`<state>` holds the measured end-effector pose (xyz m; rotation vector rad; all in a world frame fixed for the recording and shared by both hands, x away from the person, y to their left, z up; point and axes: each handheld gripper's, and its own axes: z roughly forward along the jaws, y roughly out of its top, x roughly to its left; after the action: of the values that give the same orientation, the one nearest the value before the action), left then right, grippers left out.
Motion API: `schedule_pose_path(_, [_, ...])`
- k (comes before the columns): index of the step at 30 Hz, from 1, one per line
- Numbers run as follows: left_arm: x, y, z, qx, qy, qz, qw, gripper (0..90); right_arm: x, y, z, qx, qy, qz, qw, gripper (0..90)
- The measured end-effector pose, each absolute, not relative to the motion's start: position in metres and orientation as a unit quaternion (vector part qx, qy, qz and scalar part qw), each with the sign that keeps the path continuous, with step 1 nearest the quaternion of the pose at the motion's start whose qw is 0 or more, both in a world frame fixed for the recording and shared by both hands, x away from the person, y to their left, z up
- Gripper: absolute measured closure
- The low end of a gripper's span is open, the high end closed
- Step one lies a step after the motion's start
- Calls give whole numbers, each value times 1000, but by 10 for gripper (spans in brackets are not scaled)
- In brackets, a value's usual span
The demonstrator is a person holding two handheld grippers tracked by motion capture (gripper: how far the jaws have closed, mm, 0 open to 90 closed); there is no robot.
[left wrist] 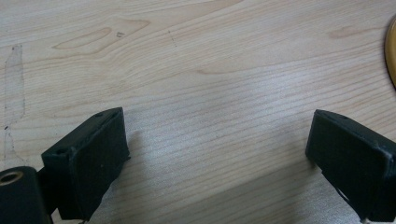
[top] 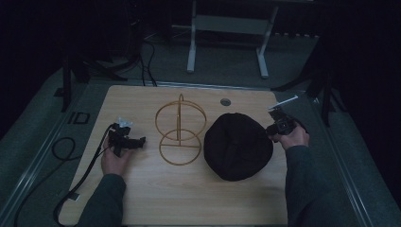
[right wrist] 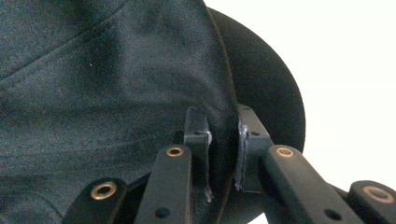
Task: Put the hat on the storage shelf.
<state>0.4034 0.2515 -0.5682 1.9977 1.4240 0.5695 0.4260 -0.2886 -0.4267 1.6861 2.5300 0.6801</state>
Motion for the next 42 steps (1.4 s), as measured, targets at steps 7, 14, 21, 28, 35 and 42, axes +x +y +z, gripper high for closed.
schedule_pose_path(7, [403,251,-568,755,538,215,307,52,432,-291,-416,543,810,221,17,783])
schedule_pose_path(14, [403,251,-568,755,538,215,307,52,439,-294,-407,545,809,218,23,783])
schedule_pose_path(21, [404,251,-568,755,538,216,307,52,445,-291,-394,544,809,223,27,783])
schedule_pose_path(28, [404,252,-568,755,538,215,306,52,450,-291,-376,544,806,230,33,782])
schedule_pose_path(35, [404,251,-568,755,538,216,307,52,453,-296,-361,544,803,238,36,782])
schedule_pose_path(42, [404,251,-568,755,538,215,307,52,456,-304,-347,549,798,246,39,782])
